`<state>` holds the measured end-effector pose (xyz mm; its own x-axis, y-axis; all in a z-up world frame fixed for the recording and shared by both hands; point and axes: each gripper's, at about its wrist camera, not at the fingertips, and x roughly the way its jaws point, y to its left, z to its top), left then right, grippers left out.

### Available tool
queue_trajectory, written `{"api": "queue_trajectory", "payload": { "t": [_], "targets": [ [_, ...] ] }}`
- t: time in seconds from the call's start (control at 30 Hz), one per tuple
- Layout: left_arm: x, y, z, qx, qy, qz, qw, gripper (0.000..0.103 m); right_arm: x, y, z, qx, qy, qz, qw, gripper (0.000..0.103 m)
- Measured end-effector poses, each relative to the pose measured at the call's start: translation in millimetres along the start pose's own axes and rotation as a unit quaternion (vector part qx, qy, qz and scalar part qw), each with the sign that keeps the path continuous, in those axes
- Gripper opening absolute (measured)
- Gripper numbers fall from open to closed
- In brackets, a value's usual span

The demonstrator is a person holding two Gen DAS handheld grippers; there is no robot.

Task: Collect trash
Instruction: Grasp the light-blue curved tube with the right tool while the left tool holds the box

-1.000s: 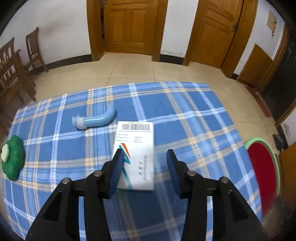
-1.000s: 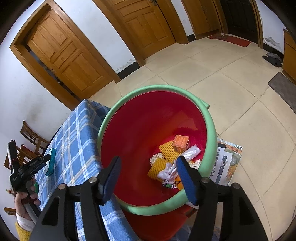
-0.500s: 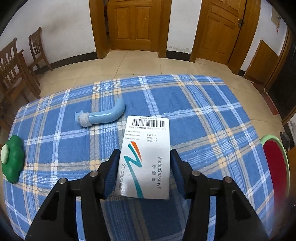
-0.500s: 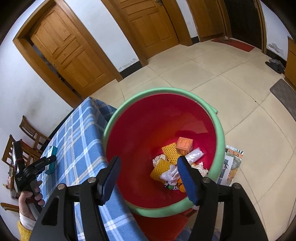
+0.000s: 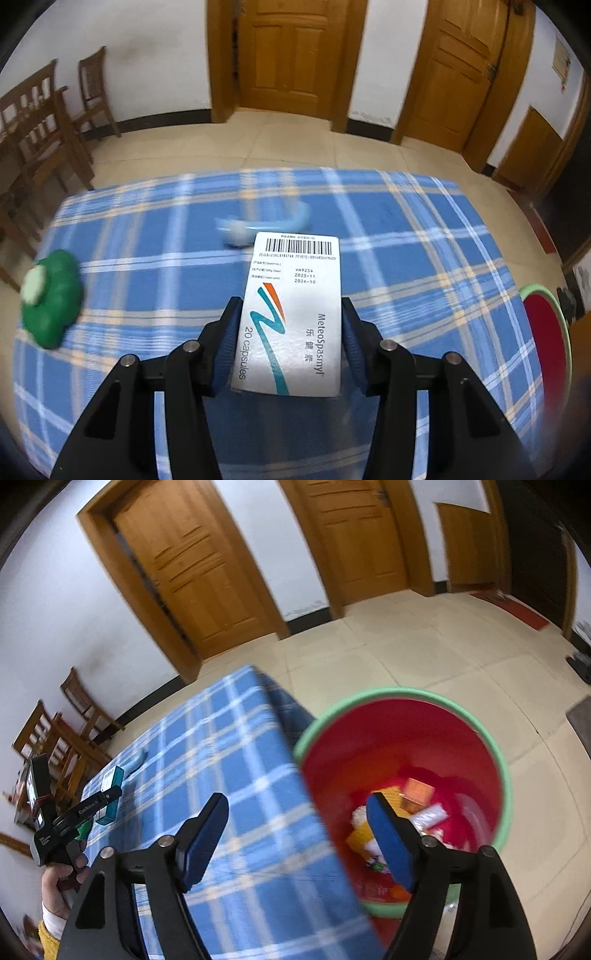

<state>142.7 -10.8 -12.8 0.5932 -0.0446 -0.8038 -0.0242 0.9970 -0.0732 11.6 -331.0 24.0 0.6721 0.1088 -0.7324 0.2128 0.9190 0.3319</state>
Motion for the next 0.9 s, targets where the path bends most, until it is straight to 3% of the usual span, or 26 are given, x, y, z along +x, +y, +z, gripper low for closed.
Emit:
{"api": "queue_trajectory", "payload": {
  "t": [0.4, 0.6, 0.77, 0.9],
  "targets": [
    [-42, 104, -5, -0.079, -0.051, 0.073, 0.9929, 0.052, 37, 111, 5, -0.086, 0.016, 0.044, 0.995, 0.087],
    [-41, 137, -14, -0.119, -0.064, 0.091, 0.9867, 0.052, 69, 166, 0, -0.126, 0.029, 0.065, 0.989, 0.09],
    [-36, 158, -18, -0.15, -0.066, 0.102, 0.9812, 0.052, 97, 205, -4, -0.159, 0.034, 0.077, 0.984, 0.101],
    [-42, 171, -19, -0.167, -0.072, 0.099, 0.9783, 0.052, 124, 236, -5, -0.191, 0.038, 0.089, 0.977, 0.103]
  ]
}}
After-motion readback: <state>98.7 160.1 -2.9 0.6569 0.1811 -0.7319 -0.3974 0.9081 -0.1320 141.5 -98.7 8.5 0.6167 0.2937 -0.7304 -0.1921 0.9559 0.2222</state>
